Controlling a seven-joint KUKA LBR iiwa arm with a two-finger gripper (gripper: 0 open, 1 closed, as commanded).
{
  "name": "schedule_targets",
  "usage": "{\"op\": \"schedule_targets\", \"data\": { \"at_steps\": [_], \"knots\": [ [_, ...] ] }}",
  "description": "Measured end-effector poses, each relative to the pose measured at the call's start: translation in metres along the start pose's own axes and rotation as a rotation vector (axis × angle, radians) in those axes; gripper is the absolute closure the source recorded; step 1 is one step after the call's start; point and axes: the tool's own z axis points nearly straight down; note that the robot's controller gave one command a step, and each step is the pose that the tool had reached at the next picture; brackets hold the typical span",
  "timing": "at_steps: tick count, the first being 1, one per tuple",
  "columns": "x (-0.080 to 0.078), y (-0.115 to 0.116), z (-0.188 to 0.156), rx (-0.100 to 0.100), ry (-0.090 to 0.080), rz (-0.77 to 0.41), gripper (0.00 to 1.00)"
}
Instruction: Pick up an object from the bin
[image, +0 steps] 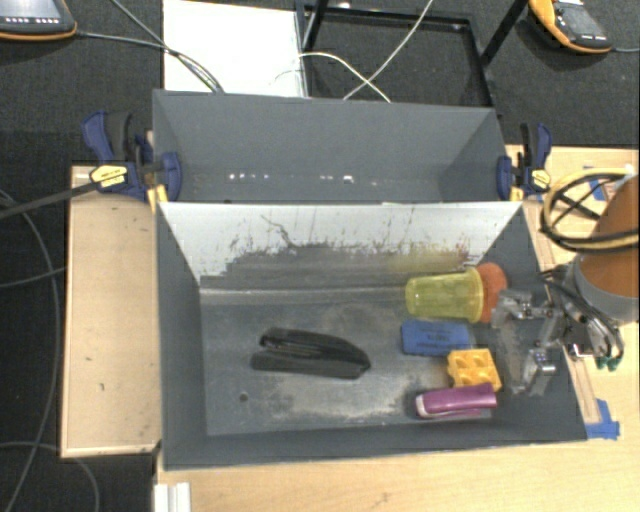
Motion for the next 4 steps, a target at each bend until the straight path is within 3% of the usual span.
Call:
{"op": "schedule_targets", "data": {
  "at_steps": [1,2,3,4],
  "knots": [
    [-0.002,0.001,-0.004,0.002,-0.008,-0.006,0.00],
    [0.003,0.018,0.107,-0.001,0.000,0.407,0.00],
    [-0.052,0.031,0.064,0.001,-0.011,0.277,0.00],
    [-0.066,-0.002,0.083,-0.008,0.009,0.450,0.00]
  ]
}}
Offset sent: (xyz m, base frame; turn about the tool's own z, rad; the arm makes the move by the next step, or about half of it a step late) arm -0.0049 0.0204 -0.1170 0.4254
